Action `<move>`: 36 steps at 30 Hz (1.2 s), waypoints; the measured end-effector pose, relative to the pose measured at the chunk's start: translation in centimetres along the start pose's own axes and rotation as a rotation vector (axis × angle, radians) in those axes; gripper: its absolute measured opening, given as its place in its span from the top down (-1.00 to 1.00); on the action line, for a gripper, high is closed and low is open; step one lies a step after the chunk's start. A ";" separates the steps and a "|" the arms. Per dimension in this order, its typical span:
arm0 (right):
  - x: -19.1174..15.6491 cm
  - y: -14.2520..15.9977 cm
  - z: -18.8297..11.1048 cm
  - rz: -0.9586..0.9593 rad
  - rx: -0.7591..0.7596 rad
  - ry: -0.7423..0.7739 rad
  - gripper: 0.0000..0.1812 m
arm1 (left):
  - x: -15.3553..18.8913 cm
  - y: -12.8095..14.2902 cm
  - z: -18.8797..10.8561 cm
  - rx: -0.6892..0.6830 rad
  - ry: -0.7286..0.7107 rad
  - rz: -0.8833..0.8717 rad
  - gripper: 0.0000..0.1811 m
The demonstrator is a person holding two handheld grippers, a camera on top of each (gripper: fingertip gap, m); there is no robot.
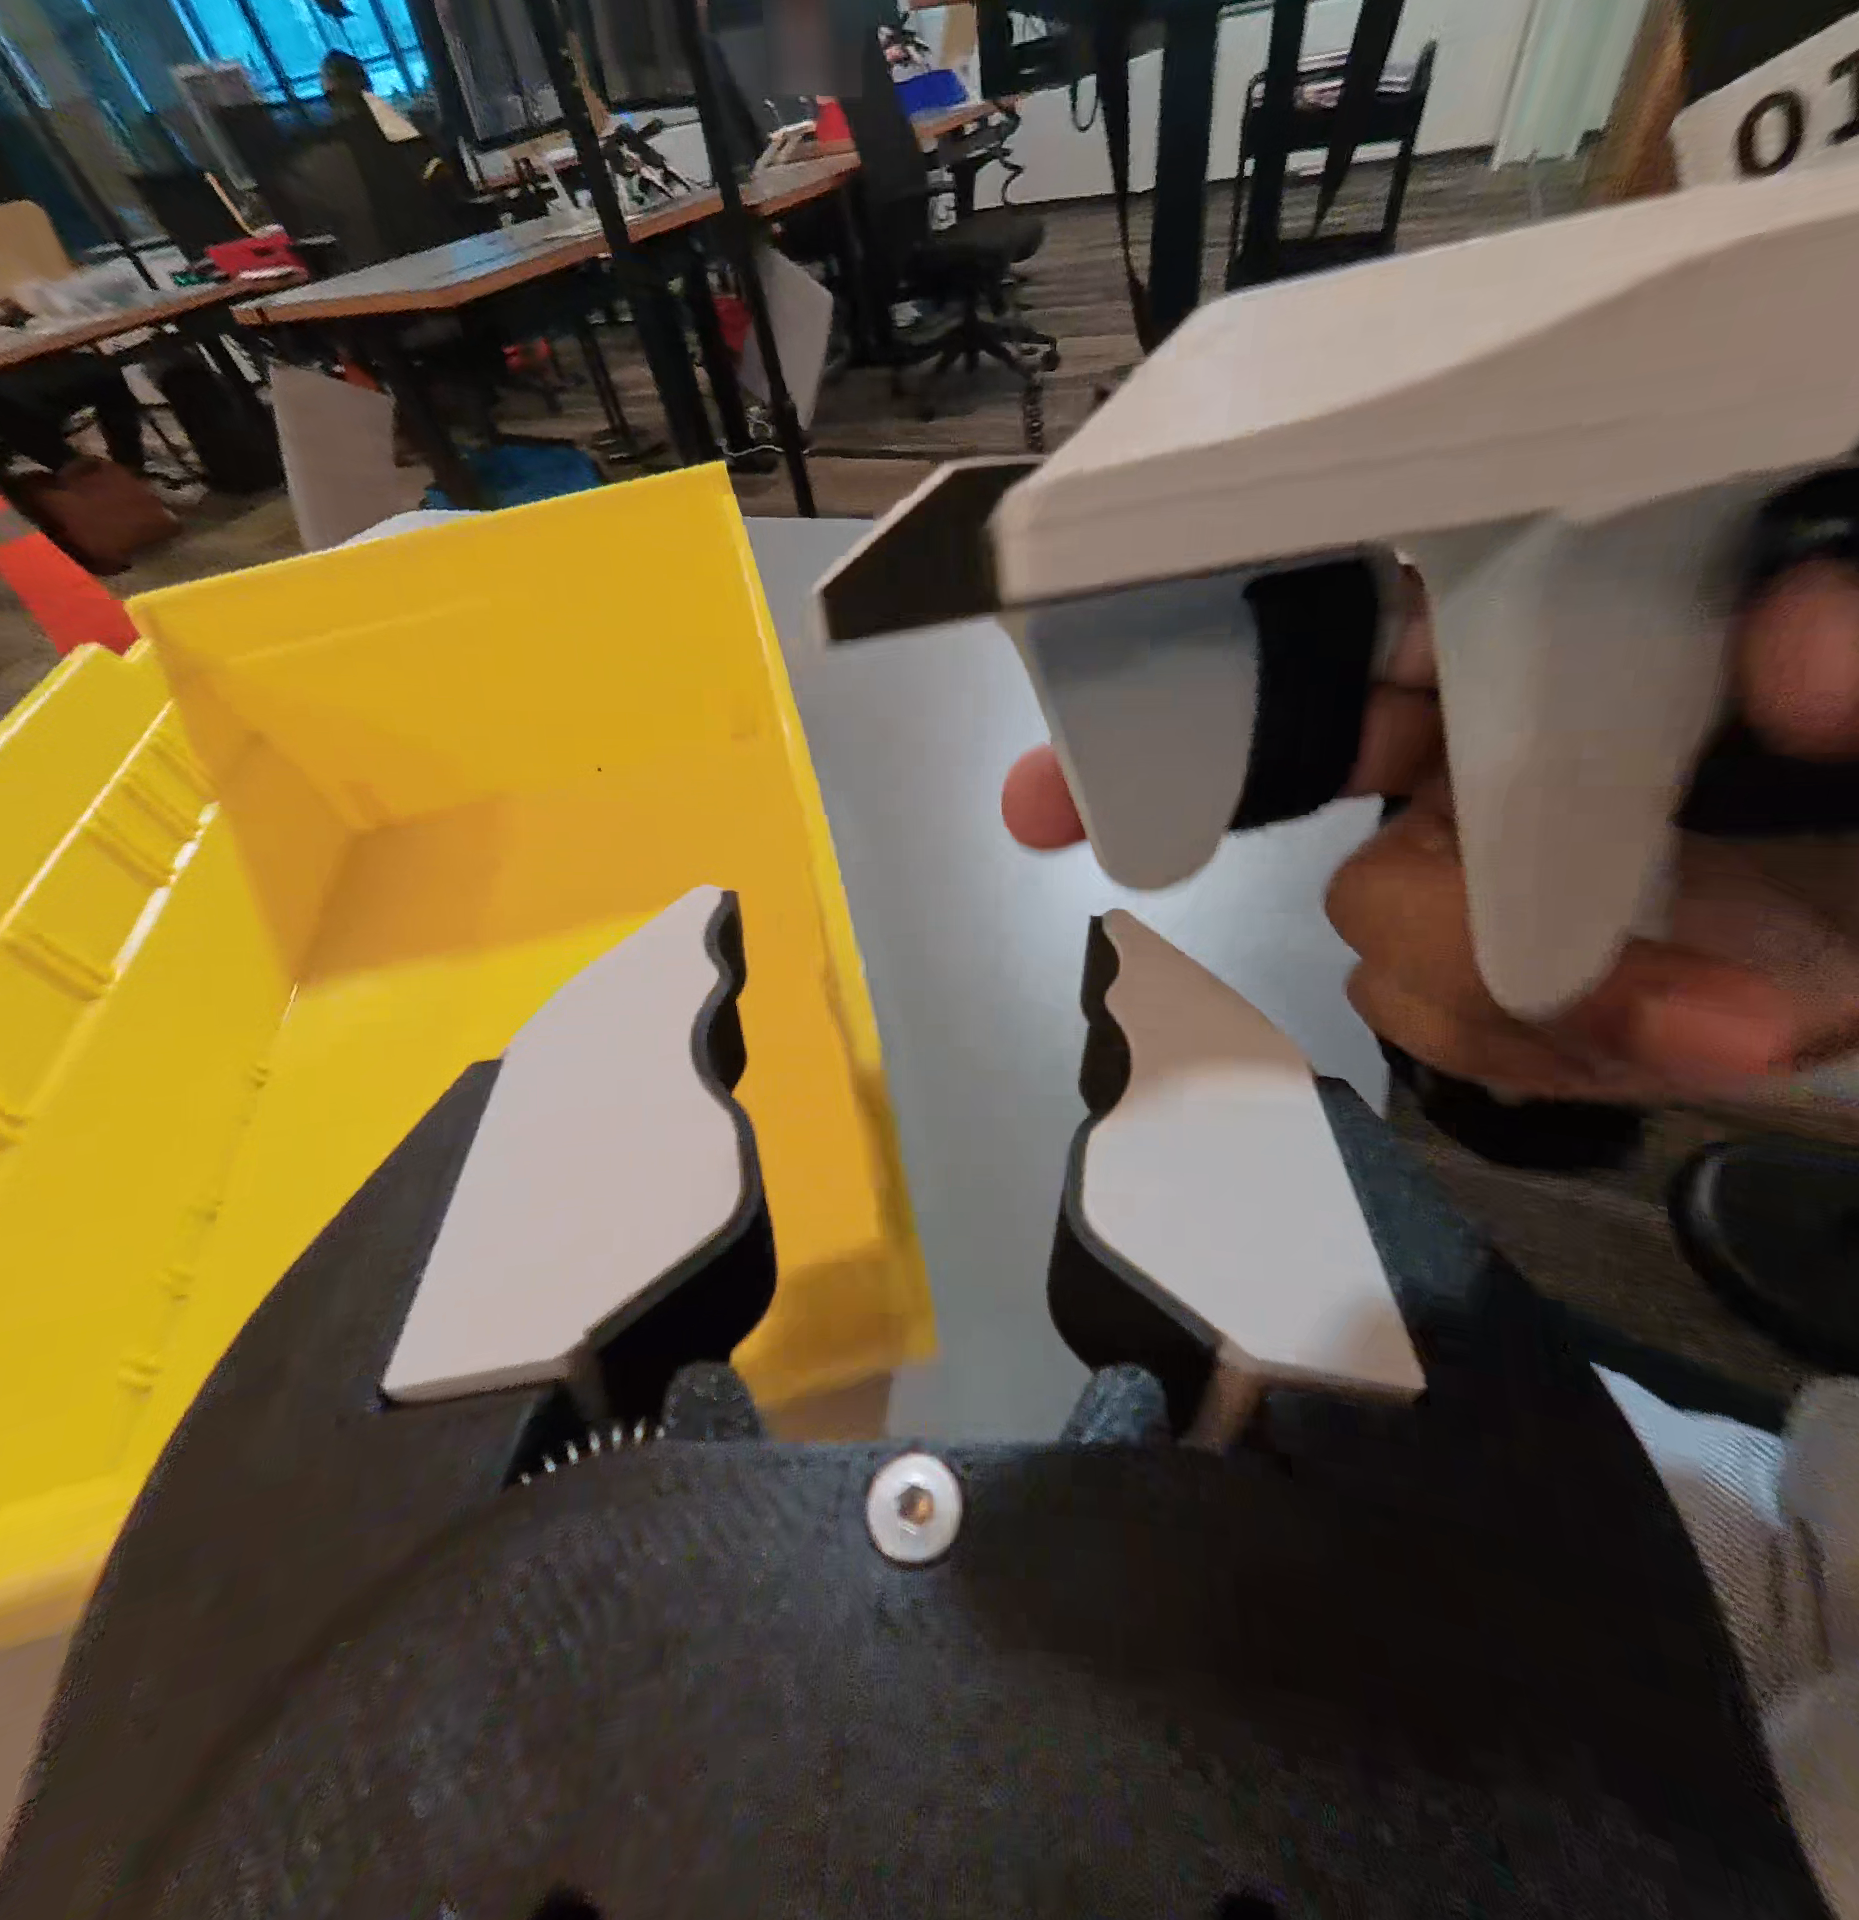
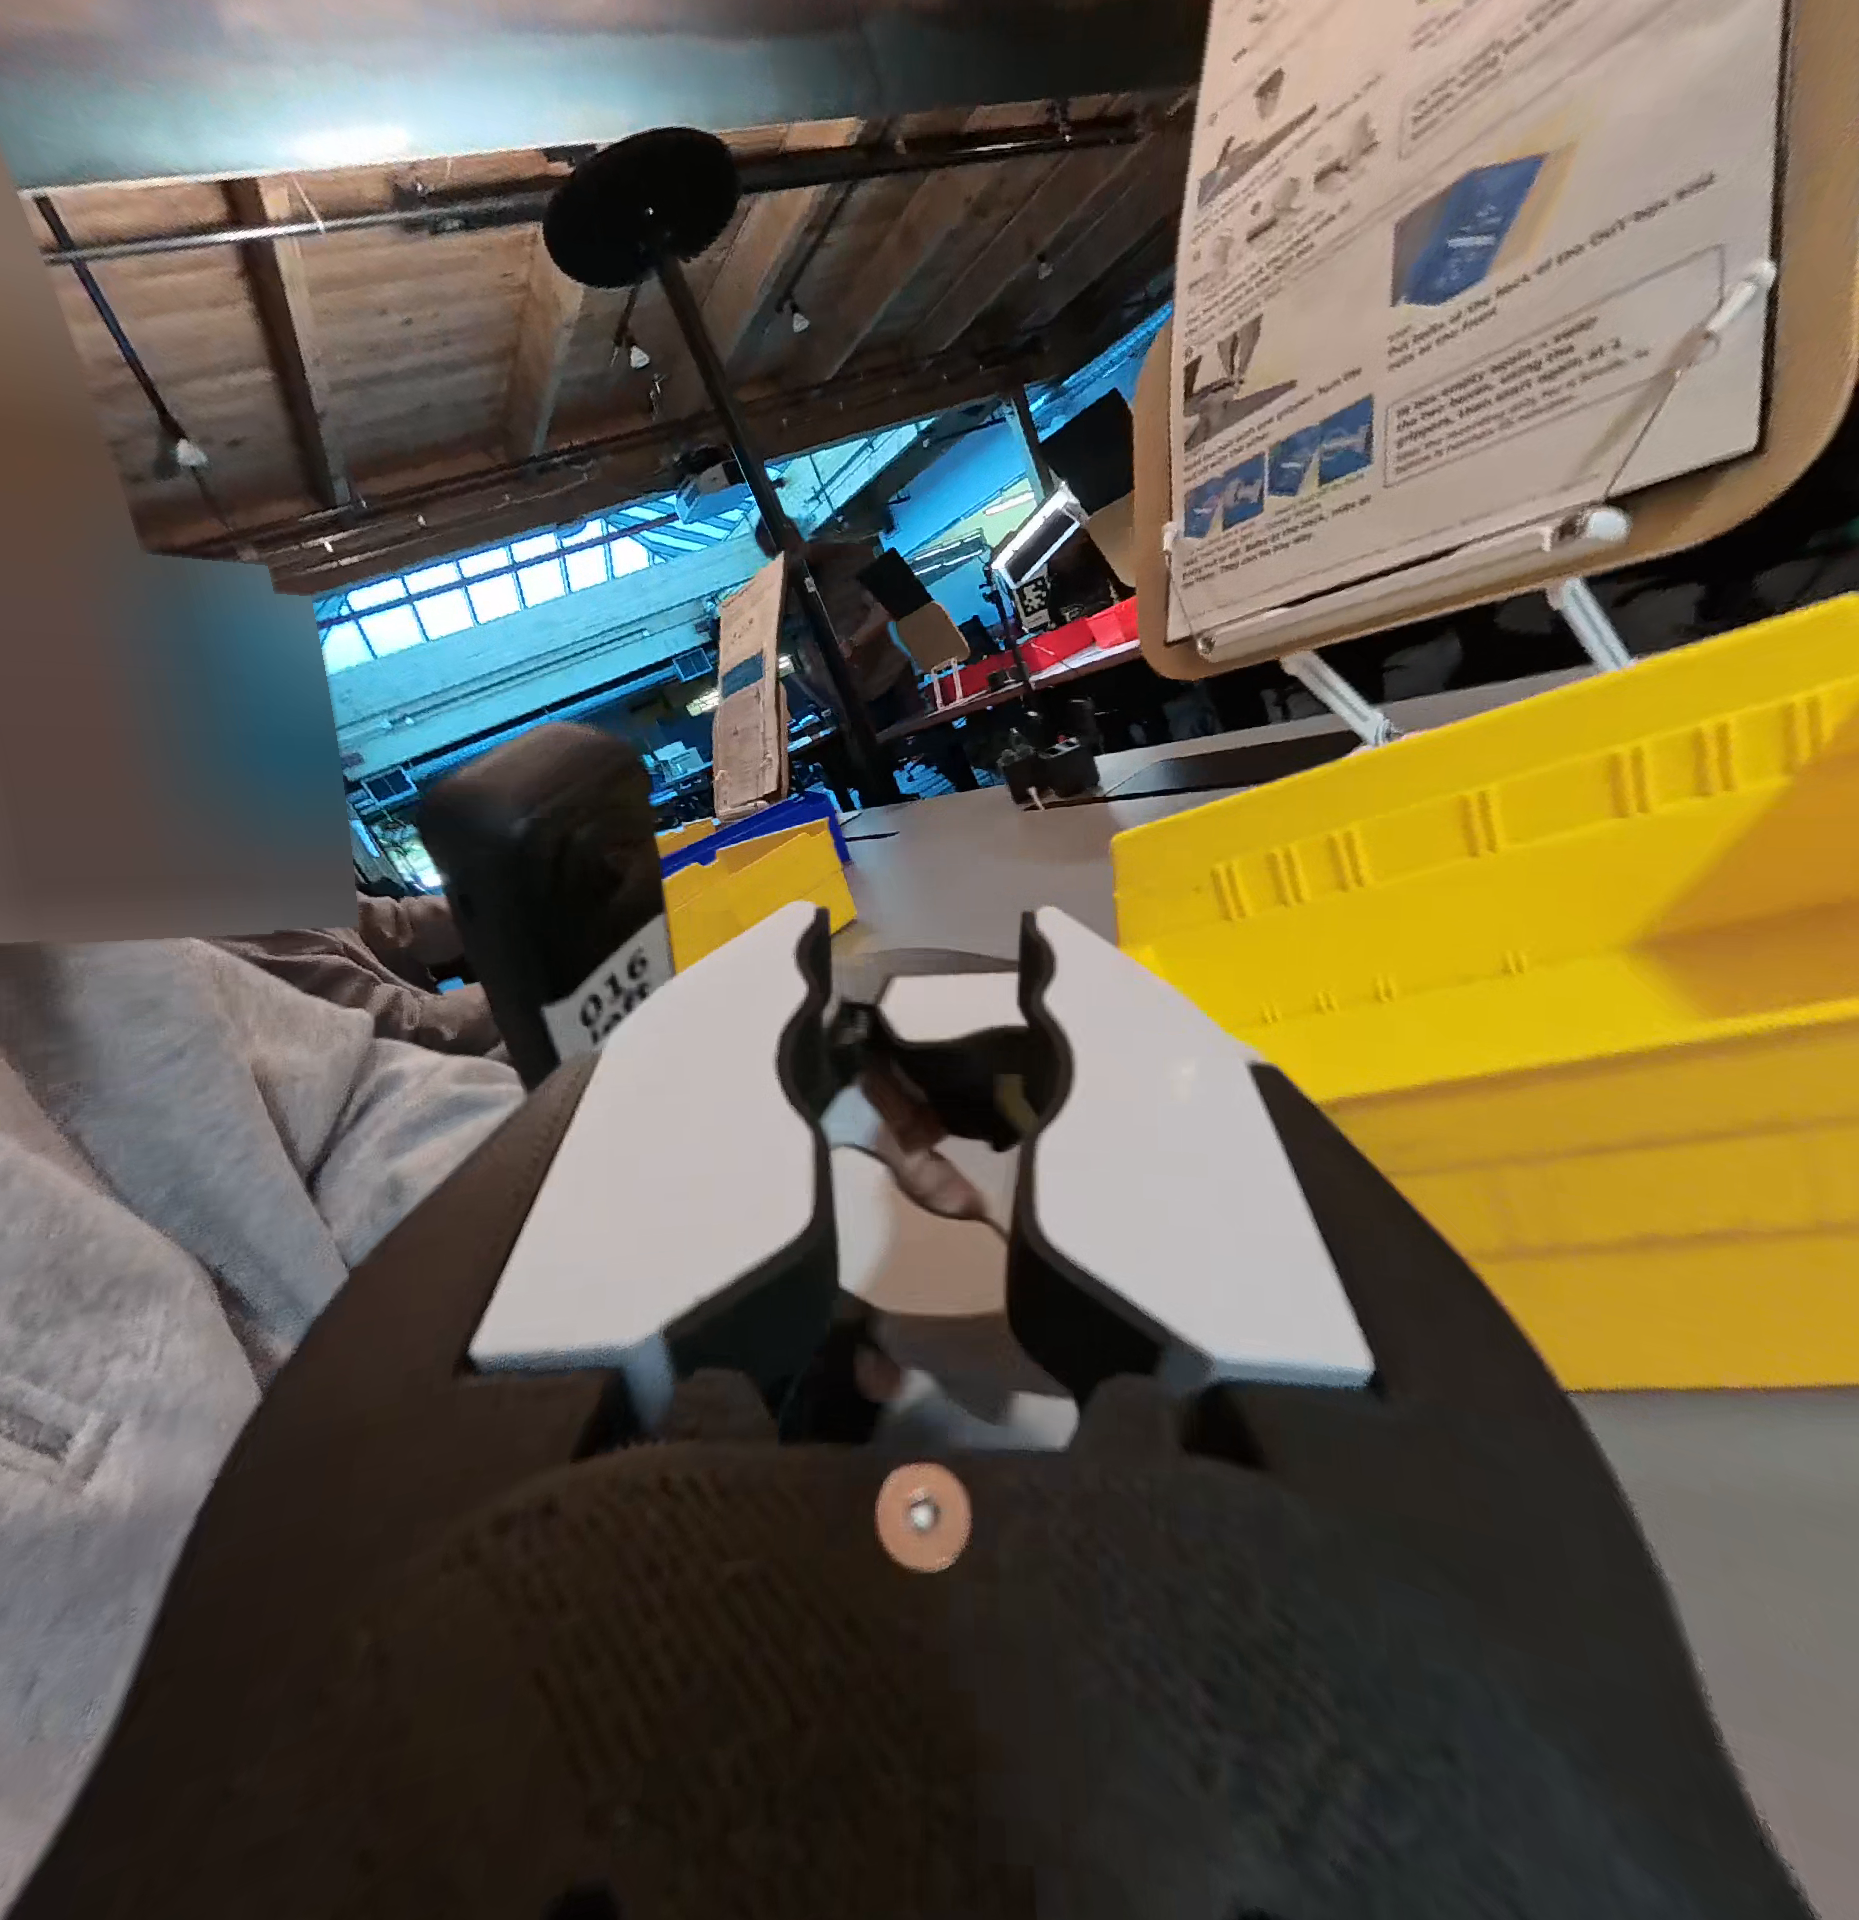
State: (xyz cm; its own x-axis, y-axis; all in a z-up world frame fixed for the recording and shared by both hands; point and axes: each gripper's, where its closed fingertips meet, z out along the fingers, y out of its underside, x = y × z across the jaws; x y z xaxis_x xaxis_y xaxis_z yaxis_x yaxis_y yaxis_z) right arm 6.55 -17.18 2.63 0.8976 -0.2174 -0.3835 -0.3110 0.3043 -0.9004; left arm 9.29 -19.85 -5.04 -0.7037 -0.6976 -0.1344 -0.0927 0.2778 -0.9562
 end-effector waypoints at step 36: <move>14.4 1.3 -5.6 -0.302 -0.320 0.785 0.04 | -7.5 6.7 -15.4 -0.014 -0.223 -0.326 0.54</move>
State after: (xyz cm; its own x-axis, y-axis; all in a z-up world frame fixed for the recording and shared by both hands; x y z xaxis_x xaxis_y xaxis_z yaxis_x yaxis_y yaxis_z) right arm 17.33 -25.07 -5.24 0.5195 -0.8533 -0.0453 -0.2740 -0.1161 -0.9547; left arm 3.11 -2.58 -6.46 -0.4657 -0.8767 0.1206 -0.2965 0.0262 -0.9547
